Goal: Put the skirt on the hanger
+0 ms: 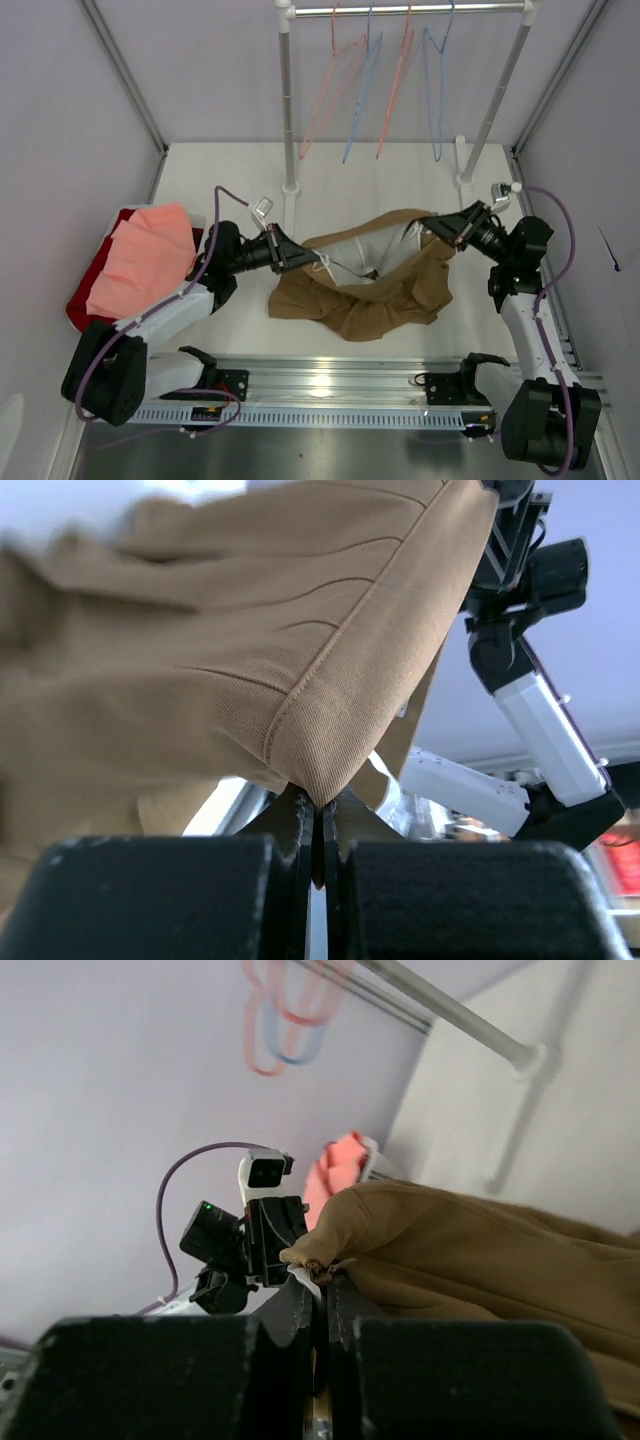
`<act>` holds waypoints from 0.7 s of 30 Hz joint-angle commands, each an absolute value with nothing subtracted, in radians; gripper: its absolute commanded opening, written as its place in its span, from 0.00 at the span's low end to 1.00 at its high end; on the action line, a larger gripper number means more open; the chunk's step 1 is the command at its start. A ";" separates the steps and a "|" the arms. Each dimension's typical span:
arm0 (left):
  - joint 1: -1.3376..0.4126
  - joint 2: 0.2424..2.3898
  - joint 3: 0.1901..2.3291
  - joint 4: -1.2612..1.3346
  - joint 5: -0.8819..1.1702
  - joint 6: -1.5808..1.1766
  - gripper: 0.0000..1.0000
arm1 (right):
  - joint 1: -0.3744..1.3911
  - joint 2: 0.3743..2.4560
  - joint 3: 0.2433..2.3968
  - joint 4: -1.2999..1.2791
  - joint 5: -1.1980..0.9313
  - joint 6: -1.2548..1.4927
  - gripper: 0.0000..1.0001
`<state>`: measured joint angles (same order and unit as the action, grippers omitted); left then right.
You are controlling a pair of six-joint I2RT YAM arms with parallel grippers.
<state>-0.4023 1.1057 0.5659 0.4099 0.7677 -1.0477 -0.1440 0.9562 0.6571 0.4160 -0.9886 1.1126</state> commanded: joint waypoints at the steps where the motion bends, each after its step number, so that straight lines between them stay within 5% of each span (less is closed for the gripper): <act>1: -0.371 1.175 0.458 0.770 0.789 -1.196 0.00 | -0.152 0.963 0.540 0.385 -0.881 0.993 0.00; 8: -0.377 1.302 0.410 0.763 0.752 -1.112 0.00 | -0.048 0.976 0.364 0.370 -0.798 0.884 0.00; 14: -0.420 1.319 0.456 0.442 0.629 -0.895 0.00 | -0.003 0.969 0.273 0.350 -0.744 0.834 0.00; 21: -0.454 1.331 0.480 0.215 0.494 -0.776 0.17 | 0.107 0.947 0.235 0.288 -0.660 0.796 0.02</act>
<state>-0.4450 1.3224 0.4412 0.3241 0.5865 -0.8780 0.0792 0.9714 0.2398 0.2932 -0.7177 0.8448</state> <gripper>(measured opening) 0.137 0.043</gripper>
